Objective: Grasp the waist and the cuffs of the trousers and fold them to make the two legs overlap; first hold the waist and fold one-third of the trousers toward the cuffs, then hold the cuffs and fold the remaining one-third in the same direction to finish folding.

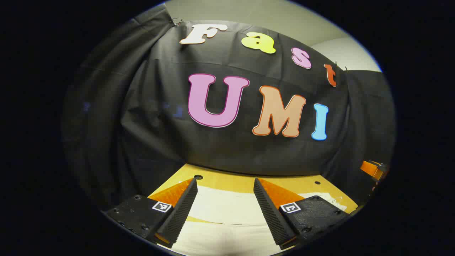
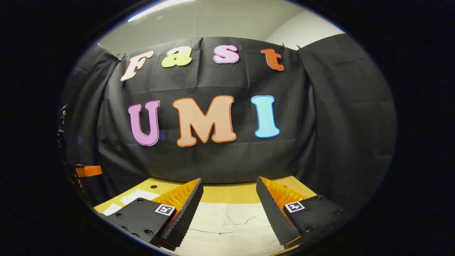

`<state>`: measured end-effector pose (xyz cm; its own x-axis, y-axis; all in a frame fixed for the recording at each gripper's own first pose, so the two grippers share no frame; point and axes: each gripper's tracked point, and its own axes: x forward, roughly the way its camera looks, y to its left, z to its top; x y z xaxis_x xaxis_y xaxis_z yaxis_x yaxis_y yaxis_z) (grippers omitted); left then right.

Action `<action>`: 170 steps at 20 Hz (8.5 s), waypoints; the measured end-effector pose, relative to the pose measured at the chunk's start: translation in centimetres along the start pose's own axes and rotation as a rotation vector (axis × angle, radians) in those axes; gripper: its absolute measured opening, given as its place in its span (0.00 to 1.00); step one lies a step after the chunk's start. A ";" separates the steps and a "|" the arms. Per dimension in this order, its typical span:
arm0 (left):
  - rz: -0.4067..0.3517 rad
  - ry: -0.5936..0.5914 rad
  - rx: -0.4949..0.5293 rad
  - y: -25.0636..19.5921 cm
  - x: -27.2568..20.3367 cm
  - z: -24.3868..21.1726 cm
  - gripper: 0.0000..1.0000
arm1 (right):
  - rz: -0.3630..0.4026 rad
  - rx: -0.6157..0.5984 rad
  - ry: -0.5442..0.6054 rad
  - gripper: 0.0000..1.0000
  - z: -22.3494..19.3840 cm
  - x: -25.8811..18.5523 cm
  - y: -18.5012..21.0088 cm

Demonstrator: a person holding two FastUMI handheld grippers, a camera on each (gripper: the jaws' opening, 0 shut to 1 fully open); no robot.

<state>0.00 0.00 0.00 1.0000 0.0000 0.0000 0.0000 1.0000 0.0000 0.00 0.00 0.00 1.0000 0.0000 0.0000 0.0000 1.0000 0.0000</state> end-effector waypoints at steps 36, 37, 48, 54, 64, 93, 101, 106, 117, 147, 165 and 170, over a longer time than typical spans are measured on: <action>-0.534 0.699 0.421 8.1 -10.6 -22.4 0.93 | -0.157 -0.045 0.083 0.96 -4.2 -6.1 -2.1; -0.572 0.741 0.438 8.3 -10.9 -23.5 0.93 | -0.160 -0.046 0.090 0.96 -4.5 -6.4 -2.2; -0.724 0.982 0.716 12.3 -13.2 -28.2 0.78 | -0.207 -0.066 0.136 0.96 -5.9 -7.8 -4.6; -0.766 1.035 0.814 12.9 -13.2 -30.4 0.63 | -0.224 -0.085 0.140 0.95 -5.9 -7.8 -5.7; -0.823 1.129 0.895 13.6 -13.1 -31.2 0.31 | -0.163 -0.144 0.168 0.98 -6.5 -6.4 -5.3; -0.719 1.324 0.831 13.7 -12.5 -31.5 0.00 | 0.736 -0.940 0.997 0.98 -32.1 -7.7 -11.3; -0.709 1.339 0.842 13.7 -12.5 -31.5 0.00 | 0.842 -0.963 1.121 0.94 -34.4 -8.6 -12.3; -0.711 1.359 0.823 13.8 -12.5 -31.6 0.00 | 0.820 -0.938 1.245 0.70 -34.7 -8.3 -12.2; -0.714 1.377 0.817 13.7 -12.7 -31.5 0.00 | 0.685 -0.945 1.252 0.07 -34.3 -6.9 -12.6; -0.129 0.570 0.781 11.1 32.8 -19.2 0.00 | -0.015 -0.396 0.724 0.03 -24.6 25.7 -7.9; -0.141 0.251 0.260 3.7 30.2 -13.0 0.97 | -0.292 -0.077 0.616 0.99 -17.9 15.8 -24.8; -0.086 0.217 0.173 3.6 28.0 -11.5 0.97 | -0.353 -0.046 0.709 0.98 -21.8 10.1 -29.4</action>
<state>27.98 3.60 -11.55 0.9729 -0.0657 -0.2216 0.1030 0.9816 0.1611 10.08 -29.38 -21.82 0.7023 -0.3323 -0.6295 0.3012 0.9400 -0.1601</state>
